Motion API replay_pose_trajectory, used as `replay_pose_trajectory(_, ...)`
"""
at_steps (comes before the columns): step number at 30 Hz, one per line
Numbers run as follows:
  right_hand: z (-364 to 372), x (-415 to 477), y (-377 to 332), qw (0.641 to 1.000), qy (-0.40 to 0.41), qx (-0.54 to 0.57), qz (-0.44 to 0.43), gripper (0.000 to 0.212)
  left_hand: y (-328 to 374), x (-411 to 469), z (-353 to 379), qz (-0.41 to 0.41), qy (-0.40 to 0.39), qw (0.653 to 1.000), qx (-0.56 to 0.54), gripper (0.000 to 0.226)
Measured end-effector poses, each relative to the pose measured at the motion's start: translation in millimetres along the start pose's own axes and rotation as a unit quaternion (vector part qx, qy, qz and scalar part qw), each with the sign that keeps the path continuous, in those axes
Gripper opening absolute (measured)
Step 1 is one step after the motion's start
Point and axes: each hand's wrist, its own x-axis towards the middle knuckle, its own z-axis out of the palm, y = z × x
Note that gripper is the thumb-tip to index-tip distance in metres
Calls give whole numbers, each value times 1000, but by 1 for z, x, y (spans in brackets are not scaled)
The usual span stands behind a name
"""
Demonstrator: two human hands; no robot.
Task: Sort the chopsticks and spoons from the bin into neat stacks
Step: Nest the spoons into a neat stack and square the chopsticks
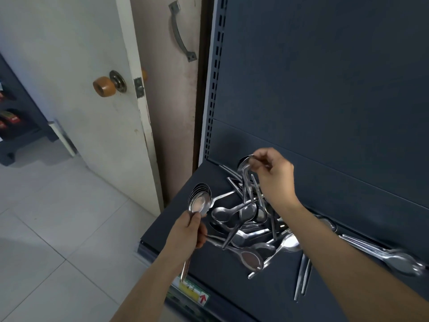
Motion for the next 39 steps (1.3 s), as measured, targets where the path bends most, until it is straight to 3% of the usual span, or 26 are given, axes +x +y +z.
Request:
replay_pose_trajectory(8,-16,-30,-13,981,-25,132,142,15,6,-8,18,17,-28,999,14,16)
replay_pose_trajectory(12,-7,-57,-3,975,-28,110,189,12,11,-22,35,4,-61,997,-40,20)
replay_pose_trajectory(16,-1,-82,11,983,4,35,178,9,8,-30,51,21,-88,995,-42,29)
replay_pose_trajectory(21,-6,-107,19,984,59,-12,170,24,-5,-33,68,77,-125,989,13,36)
replay_pose_trajectory(25,-23,-119,27,978,76,8,195,21,-10,-34,89,81,-193,978,25,23)
replay_pose_trajectory(28,-49,-127,34,982,52,-33,177,51,-12,-36,110,70,-199,969,126,15)
replay_pose_trajectory(30,-72,-134,40,985,27,-71,155,65,-12,-38,127,85,-229,945,216,20)
replay_pose_trajectory(32,-96,-143,50,983,6,-124,133,66,-11,-39,146,126,-248,899,338,23)
replay_pose_trajectory(36,-143,-163,71,971,-11,-183,154,52,-6,-49,193,227,-269,793,497,29)
replay_pose_trajectory(39,-178,-175,90,960,44,-204,184,38,-10,-54,229,292,-281,720,563,24)
